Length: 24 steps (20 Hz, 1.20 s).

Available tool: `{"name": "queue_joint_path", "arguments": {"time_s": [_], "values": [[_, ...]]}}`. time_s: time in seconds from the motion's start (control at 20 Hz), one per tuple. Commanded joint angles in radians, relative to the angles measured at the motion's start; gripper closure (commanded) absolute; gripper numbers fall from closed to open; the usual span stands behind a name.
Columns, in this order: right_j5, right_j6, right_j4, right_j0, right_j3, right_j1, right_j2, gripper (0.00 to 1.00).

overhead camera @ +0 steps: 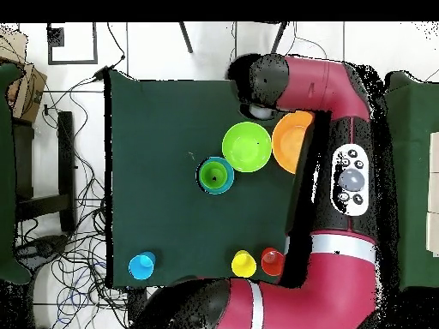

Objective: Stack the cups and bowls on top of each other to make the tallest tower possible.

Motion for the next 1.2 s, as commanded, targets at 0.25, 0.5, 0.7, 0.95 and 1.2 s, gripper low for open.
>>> {"name": "queue_joint_path", "arguments": {"time_s": [0.25, 0.5, 0.7, 0.95, 1.2], "values": [[0.107, 0.391, 0.083, 0.084, 0.164, 0.048, -0.127, 0.00], [0.112, 0.434, 0.125, 0.102, 0.181, 0.044, -0.159, 0.00], [0.081, 0.443, 0.146, 0.104, 0.191, 0.046, -0.169, 0.00], [0.038, 0.433, 0.175, 0.089, 0.226, 0.040, -0.165, 0.00], [0.029, 0.398, 0.185, 0.073, 0.240, 0.032, -0.181, 0.00]]}}
